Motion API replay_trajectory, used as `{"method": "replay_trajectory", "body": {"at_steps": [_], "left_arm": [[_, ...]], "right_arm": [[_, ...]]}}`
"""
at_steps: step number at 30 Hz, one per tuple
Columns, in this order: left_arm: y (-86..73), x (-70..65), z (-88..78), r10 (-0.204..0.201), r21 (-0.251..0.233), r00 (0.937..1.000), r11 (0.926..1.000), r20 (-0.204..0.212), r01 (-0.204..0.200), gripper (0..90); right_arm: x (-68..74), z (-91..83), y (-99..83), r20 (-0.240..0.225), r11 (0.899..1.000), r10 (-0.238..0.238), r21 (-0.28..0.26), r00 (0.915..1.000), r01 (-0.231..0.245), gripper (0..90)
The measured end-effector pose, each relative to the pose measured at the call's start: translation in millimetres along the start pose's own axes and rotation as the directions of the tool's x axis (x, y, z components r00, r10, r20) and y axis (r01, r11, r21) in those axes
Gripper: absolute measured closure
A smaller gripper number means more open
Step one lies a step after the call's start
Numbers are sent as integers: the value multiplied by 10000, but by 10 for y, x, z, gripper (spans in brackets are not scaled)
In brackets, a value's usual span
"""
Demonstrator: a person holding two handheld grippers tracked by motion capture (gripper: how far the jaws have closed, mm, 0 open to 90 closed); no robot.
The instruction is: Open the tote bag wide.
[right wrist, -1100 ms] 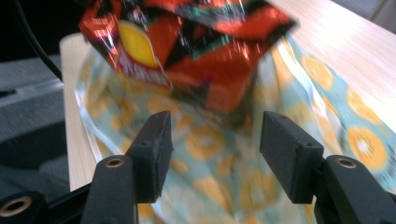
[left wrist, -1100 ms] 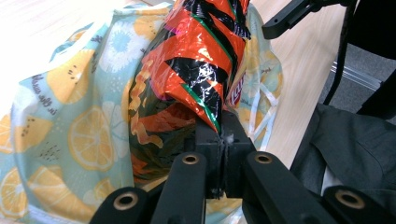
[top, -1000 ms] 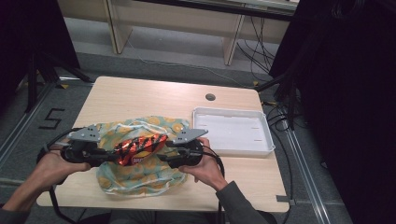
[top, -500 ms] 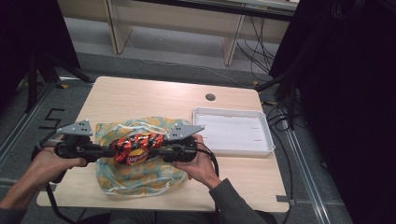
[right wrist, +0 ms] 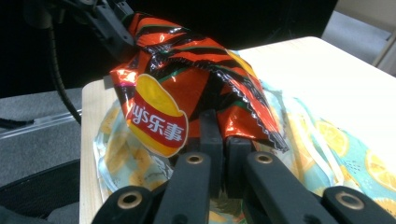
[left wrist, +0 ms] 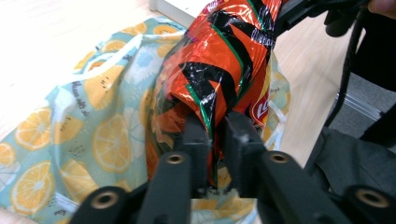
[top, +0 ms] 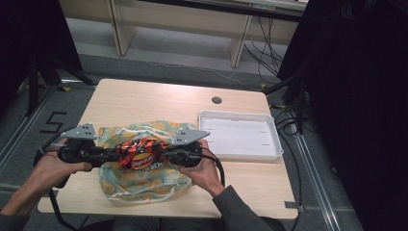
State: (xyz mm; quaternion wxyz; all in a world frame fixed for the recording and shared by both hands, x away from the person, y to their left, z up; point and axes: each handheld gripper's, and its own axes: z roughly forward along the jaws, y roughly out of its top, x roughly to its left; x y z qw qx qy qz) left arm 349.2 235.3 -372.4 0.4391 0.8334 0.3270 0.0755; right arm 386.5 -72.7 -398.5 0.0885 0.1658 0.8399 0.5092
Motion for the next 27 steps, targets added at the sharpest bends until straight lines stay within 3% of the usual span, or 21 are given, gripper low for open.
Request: {"method": "replay_trajectory", "body": {"at_steps": [1, 2, 3, 5, 7, 8, 9, 10, 11, 12, 13, 14, 16, 21, 22, 25, 26, 27], "left_arm": [[2, 1, -19, 9, -87, 10000, 10000, 11, -9, 675], [-1, -7, -41, -77, -209, 9999, 9998, -99, 75, 543], [-12, -12, -61, -58, -301, 9998, 9995, -207, 52, 543], [-70, -53, -109, -102, -163, 9977, 9998, -663, 91, 446], [-165, -95, -140, -18, 0, 9932, 10000, -1162, 18, 392], [-202, -96, -155, 146, 162, 9920, 9998, -1258, -127, 375], [-257, -111, -148, -122, 26, 9905, 9999, -1367, 127, 360], [-323, -112, -157, -182, 153, 9846, 9997, -1736, 211, 343], [-360, -106, -152, -176, 208, 9817, 9995, -1897, 220, 327], [-410, -103, -143, -226, 294, 9791, 9991, -2022, 291, 308], [-467, -95, -139, -292, 386, 9785, 9985, -2041, 378, 283], [-503, -91, -130, -440, 289, 9790, 9983, -1990, 507, 279], [-604, -93, -111, -501, 279, 9739, 9979, -2215, 577, 279], [-835, -64, -30, -333, 777, 9673, 9955, -2516, 545, 279], [-862, -70, -18, -398, 635, 9628, 9962, -2671, 588, 279], [-873, -76, -42, -275, 603, 9545, 9971, -2968, 474, 278], [-872, -60, -61, -159, 653, 9548, 9972, -2969, 369, 277], [-875, -80, -46, -562, 279, 9486, 9973, -3116, 682, 274]], "right_arm": [[-4, 2, -6, 117, 9998, 151, -151, 9998, -149, 900], [-15, -5, -3, 57, 9999, 59, -156, 10000, -58, 900], [-18, -22, 2, 69, 9999, 83, -125, 9999, -82, 900], [5, -52, 20, 60, 9991, 405, -150, 9992, -405, 900], [-1, -60, 50, 43, 9996, 102, -277, 9999, -101, 900], [4, -61, 60, 145, 9991, 210, -361, 9997, -204, 900], [10, -71, 69, 78, 9988, 408, -284, 9991, -405, 900], [-9, -61, 80, 29, 9990, 192, -408, 9998, -191, 900], [-18, -71, 95, -13, 9991, 232, -353, 9997, -232, 900], [-1, -75, 99, -58, 9979, 566, -319, 9984, -568, 900], [-14, -79, 110, -58, 9979, 540, -346, 9985, -541, 900], [-18, -86, 123, -78, 9967, 695, -409, 9976, -697, 900], [-18, -92, 146, -117, 9964, 688, -481, 9976, -693, 900], [-16, -123, 238, -271, 9949, 751, -660, 9968, -768, 900], [-6, -119, 257, -448, 9934, 789, -798, 9959, -823, 900], [25, -138, 333, -374, 9934, 672, -901, 9970, -704, 900], [32, -155, 363, -511, 9943, 652, -815, 9966, -692, 900], [40, -156, 391, -475, 9932, 524, -1017, 9975, -571, 900]]}}
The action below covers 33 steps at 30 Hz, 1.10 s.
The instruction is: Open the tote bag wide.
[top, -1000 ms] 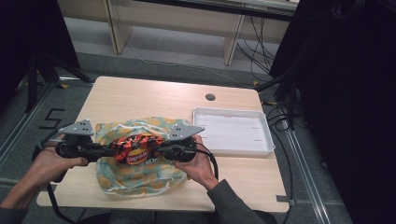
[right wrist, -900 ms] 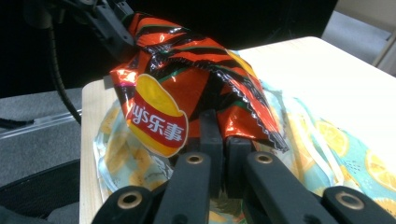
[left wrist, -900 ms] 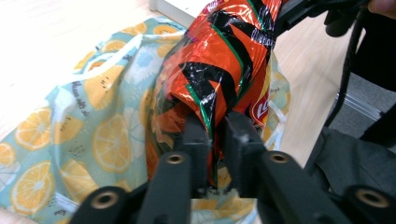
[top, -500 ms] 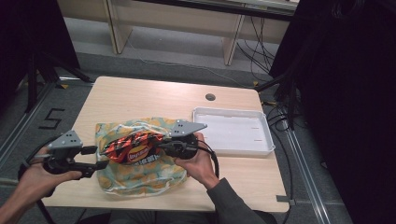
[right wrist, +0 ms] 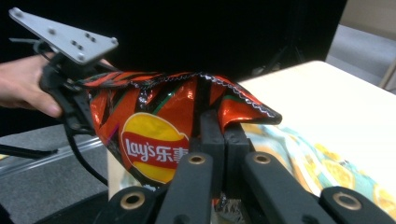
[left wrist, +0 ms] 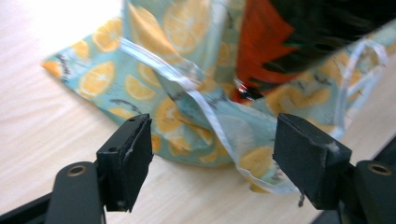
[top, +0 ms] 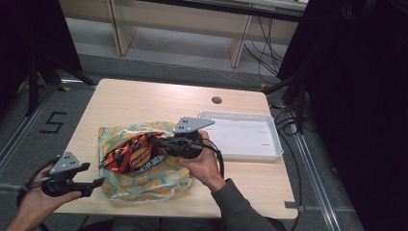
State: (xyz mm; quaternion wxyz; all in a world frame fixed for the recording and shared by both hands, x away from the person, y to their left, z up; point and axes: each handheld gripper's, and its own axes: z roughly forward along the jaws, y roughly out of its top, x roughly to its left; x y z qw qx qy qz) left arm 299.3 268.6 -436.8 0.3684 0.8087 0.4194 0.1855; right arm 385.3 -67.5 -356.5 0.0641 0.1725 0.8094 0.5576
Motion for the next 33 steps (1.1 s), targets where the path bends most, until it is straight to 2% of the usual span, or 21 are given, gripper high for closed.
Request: {"method": "replay_trajectory", "body": {"at_steps": [1, 2, 5, 6, 7, 10, 11, 12, 13, 15, 16, 17, 19, 20, 22, 23, 27, 28, 30, 31, 33], "left_arm": [[-8, 22, 1, 187, 35, 9998, 9998, 52, -188, 271], [-10, 24, -3, 198, 274, 9998, 9994, -43, -197, 270], [-49, 31, 49, 109, 286, 9999, 9995, 36, -110, 269], [-47, 58, 36, 524, 539, 9986, 9972, -16, -523, 269], [-61, 39, 65, 146, 200, 9999, 9997, -1, -146, 268], [-69, 59, 65, 69, 133, 10000, 9999, -2, -69, 260], [-70, 83, 47, 332, 266, 9994, 9991, -104, -329, 260], [-73, 83, 49, 99, 237, 9999, 9997, -95, -97, 259], [-80, 107, 47, 201, 273, 9998, 9994, -91, -199, 259], [-95, 116, 56, -52, 242, 9999, 9997, -150, 56, 259], [-94, 140, 41, 204, 476, 9997, 9987, -133, -198, 259], [-94, 144, 37, 199, 546, 9997, 9983, -140, -191, 259], [-104, 135, 52, -17, 309, 9999, 9995, -115, 20, 259], [-105, 137, 53, -20, 338, 9999, 9994, -106, 24, 259], [-107, 127, 63, -139, 294, 9998, 9995, -144, 143, 258], [-114, 137, 63, 39, 251, 9999, 9997, -166, -35, 258], [-116, 156, 56, -52, 420, 9999, 9991, -138, 58, 257], [-122, 174, 48, 128, 500, 9996, 9987, -234, -116, 256], [-124, 176, 52, -76, 567, 9996, 9983, -269, 91, 254], [-137, 184, 76, -167, 381, 9998, 9991, -140, 172, 254], [-142, 205, 83, -58, 629, 9997, 9980, -219, 72, 254]], "right_arm": [[12, -11, 33, -154, 10000, 59, -22, 9999, -59, 900], [24, -21, 65, -281, 9999, 166, -11, 9995, -166, 900], [57, -87, 216, -333, 9999, 84, -117, 9994, -88, 900], [57, -87, 216, -333, 9999, 84, -117, 9994, -88, 900], [47, -98, 245, -451, 9998, -23, -191, 9990, 15, 900], [22, -193, 355, -154, 9988, -240, -428, 9996, 233, 900], [10, -231, 379, -265, 9992, -125, -384, 9996, 115, 900], [-19, -259, 406, -352, 9977, -250, -637, 9991, 227, 900], [-28, -354, 462, -140, 9981, -150, -605, 9998, 141, 900], [-30, -399, 485, -298, 9982, 136, -587, 9995, -154, 900], [-59, -443, 514, -188, 9975, -60, -699, 9998, 46, 900], [-70, -482, 535, -333, 9970, 118, -760, 9994, -143, 900], [-71, -579, 578, -260, 9958, 418, -803, 9988, -437, 900], [-89, -608, 602, -312, 9951, 163, -971, 9994, -193, 900], [-77, -665, 627, -274, 9959, 383, -808, 9989, -404, 900], [-84, -683, 643, -301, 9952, 406, -879, 9987, -431, 900], [-131, -776, 684, 0, 9938, 328, -1067, 9995, -326, 900], [-147, -808, 688, 123, 9938, 374, -1056, 9992, -359, 900], [-184, -884, 686, 271, 9924, 764, -984, 9967, -734, 900], [-227, -908, 679, 392, 9920, 686, -1090, 9969, -640, 900], [-276, -970, 667, 578, 9908, 860, -1098, 9946, -792, 900]]}}
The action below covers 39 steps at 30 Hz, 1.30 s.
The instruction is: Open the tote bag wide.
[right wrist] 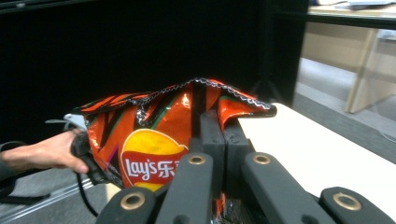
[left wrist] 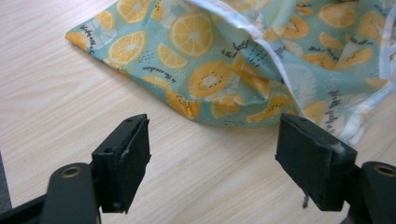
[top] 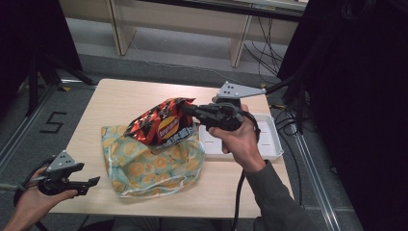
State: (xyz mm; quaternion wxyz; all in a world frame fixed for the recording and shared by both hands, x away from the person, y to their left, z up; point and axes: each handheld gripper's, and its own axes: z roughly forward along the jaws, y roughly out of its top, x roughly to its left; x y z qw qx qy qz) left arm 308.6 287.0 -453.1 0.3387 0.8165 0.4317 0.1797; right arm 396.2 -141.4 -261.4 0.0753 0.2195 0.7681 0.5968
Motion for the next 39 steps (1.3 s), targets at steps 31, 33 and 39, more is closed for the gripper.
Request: {"method": "replay_trajectory", "body": {"at_steps": [31, 33, 39], "left_arm": [[-70, 69, 54, -99, 258, 9998, 9996, -188, 104, 250], [-71, 81, 46, -35, 327, 9998, 9995, -198, 41, 250], [-77, 73, 61, -254, 171, 9994, 9995, -239, 258, 243]], "right_arm": [[-1007, -849, -416, 3793, 9786, 2030, -456, 9027, -2009, 900], [-1035, -825, -489, 3924, 9770, 2081, -388, 8960, -2099, 900], [-1033, -730, -640, 3879, 9658, 2513, -401, 8868, -2561, 900]]}}
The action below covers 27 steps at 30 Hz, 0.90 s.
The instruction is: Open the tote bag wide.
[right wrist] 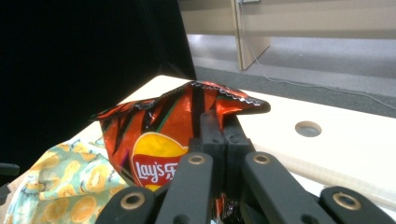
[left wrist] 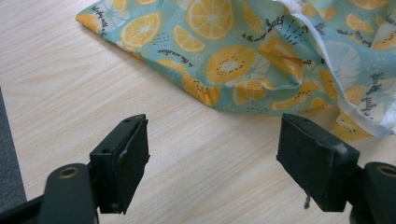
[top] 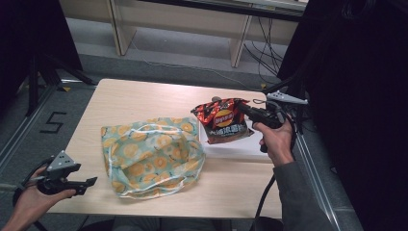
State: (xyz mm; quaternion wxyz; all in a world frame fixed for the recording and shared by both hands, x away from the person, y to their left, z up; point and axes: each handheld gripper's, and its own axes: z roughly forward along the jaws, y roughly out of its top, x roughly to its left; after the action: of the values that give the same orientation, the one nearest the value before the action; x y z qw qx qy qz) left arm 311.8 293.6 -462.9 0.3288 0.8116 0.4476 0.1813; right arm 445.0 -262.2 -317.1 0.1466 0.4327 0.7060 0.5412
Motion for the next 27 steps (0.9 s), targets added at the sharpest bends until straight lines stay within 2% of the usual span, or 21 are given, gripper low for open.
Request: {"method": "replay_trajectory", "body": {"at_steps": [1, 2, 3, 4, 5, 7, 8, 9, 11, 13, 14, 15, 16, 18, 20, 21, 23, 24, 25, 26, 27], "left_arm": [[-1, -4, 7, -60, -46, 10000, 10000, -25, 60, 243], [-1, -6, 4, -52, -76, 10000, 10000, -16, 52, 243], [2, 10, -11, 206, 125, 9998, 9997, 18, -206, 243], [1, 6, -9, 168, 79, 9999, 9998, 17, -168, 243], [1, 6, -9, 182, 87, 9998, 9998, 9, -182, 243], [1, 6, -4, 181, 147, 9998, 9997, 22, -181, 243], [-2, 1, 0, 225, 95, 9997, 9997, -40, -224, 243], [-3, -2, 3, 202, 98, 9998, 9997, -14, -201, 243], [-8, -16, 28, -37, -30, 10000, 10000, -22, 37, 241], [-9, -6, 21, 171, 184, 9998, 9997, 96, -173, 240], [-10, -3, 23, 180, 224, 9998, 9996, 71, -181, 240], [-9, 4, 20, 277, 262, 9996, 9993, 49, -279, 240], [-10, -4, 23, 170, 174, 9999, 9997, -10, -170, 240], [-8, -1, 16, 208, 237, 9998, 9995, -54, -207, 240], [-8, 4, 16, 204, 192, 9998, 9996, -27, -204, 240], [-8, 5, 14, 213, 188, 9998, 9996, -28, -213, 240], [-11, -6, 32, -63, -3, 10000, 10000, -55, 63, 240], [-10, 3, 22, 28, 64, 10000, 10000, -52, -27, 240], [-7, 19, 6, 244, 220, 9997, 9995, 5, -244, 240], [-14, 5, 29, -113, 44, 9999, 9999, -92, 113, 240], [-10, 21, 9, 114, 163, 9999, 9998, -13, -113, 240]], "right_arm": [[-24, 26, -24, -41, 9997, -236, -32, 9997, 235, 900], [-11, 33, -45, -62, 10000, -27, 38, 10000, 27, 900], [-21, 49, -63, -93, 9998, -176, 11, 9998, 176, 900], [-9, 55, -84, -7, 9999, -58, 125, 10000, 58, 900], [-20, 70, -104, -43, 9997, -205, 107, 9998, 206, 900], [-6, 91, -152, -2, 9997, 51, 236, 10000, -51, 900], [-28, 106, -166, 38, 9995, -179, 279, 9998, 178, 900], [-30, 113, -194, 20, 9993, 32, 383, 10000, -33, 900], [-52, 132, -248, 87, 9990, 63, 440, 9999, -67, 900], [-92, 138, -285, 89, 9991, 72, 410, 9999, -76, 900], [-88, 124, -308, 229, 9984, 411, 390, 9989, -419, 900], [-116, 116, -312, 255, 9990, 253, 354, 9994, -262, 900], [-127, 105, -326, 260, 9986, 430, 302, 9987, -437, 900], [-159, 84, -365, 442, 9970, 709, 288, 9965, -722, 900], [-209, 67, -391, 626, 9968, 718, 320, 9955, -739, 900], [-232, 59, -414, 754, 9942, 986, 348, 9923, -1015, 900], [-300, 61, -458, 894, 9915, 1255, 231, 9881, -1280, 900], [-329, 52, -476, 928, 9883, 1469, 280, 9848, -1500, 900], [-371, 53, -496, 998, 9887, 1446, 239, 9844, -1477, 900], [-402, 54, -512, 1042, 9891, 1428, 219, 9843, -1458, 899], [-415, 49, -529, 1102, 9854, 1642, 278, 9803, -1681, 896]]}}
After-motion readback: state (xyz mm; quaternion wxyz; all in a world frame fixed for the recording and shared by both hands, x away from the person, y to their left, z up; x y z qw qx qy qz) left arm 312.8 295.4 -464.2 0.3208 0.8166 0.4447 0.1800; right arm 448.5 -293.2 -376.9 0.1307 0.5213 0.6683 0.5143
